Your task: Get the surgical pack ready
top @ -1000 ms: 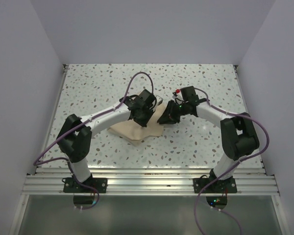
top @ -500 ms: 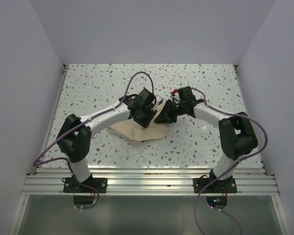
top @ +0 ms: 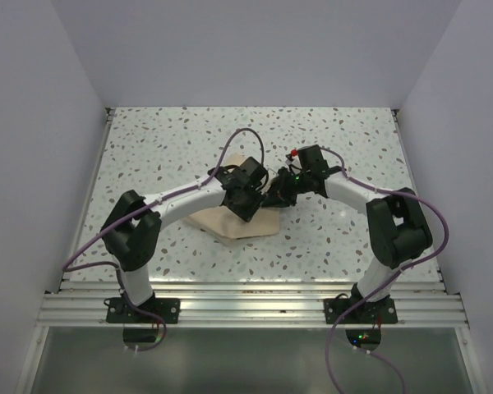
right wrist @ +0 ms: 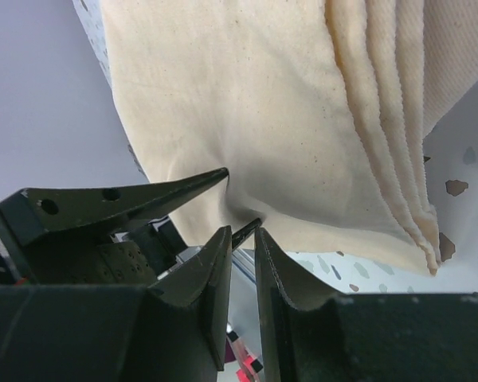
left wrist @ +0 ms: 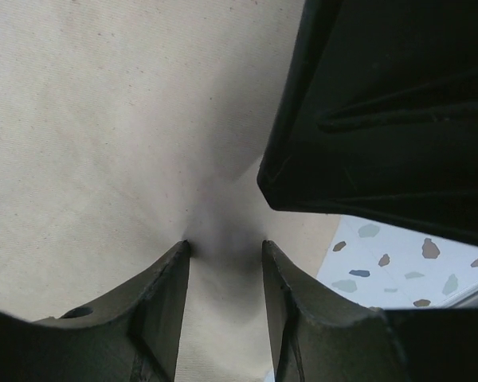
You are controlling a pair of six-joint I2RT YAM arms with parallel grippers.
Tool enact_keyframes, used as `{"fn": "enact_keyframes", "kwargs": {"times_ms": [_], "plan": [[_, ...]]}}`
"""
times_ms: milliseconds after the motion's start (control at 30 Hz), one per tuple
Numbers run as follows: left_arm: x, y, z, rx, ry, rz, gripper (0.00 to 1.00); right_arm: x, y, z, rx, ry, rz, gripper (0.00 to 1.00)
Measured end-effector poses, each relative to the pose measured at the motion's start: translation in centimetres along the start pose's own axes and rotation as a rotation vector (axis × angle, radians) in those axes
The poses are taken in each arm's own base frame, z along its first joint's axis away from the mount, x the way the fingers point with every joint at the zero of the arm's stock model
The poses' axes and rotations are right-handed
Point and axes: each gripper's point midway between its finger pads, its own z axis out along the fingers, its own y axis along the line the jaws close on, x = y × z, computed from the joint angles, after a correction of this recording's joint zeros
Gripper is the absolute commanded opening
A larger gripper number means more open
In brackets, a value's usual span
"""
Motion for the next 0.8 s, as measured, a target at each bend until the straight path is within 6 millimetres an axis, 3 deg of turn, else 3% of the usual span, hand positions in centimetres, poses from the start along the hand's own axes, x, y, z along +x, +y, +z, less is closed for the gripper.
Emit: {"fn": "enact_keyframes", "kwargs": {"times_ms": [400,500,800], "plan": [[0.25,0.54,0.85,-0.016,0.008,0.005,0.21,0.07,-0.11,-0.01,0.003,0.003,-0.008,0.22],[0.11,0.55,0.79,-0.004,0.006,0.012,0.02,0.11,-0.16,-0.02,0.005,0.004,-0.009,0.22],[-0.37,0.66,0.59,0.020,0.030,0.022,0.00,0.13,-0.18,-0.02,0.005,0.005,-0.010,0.22]]}}
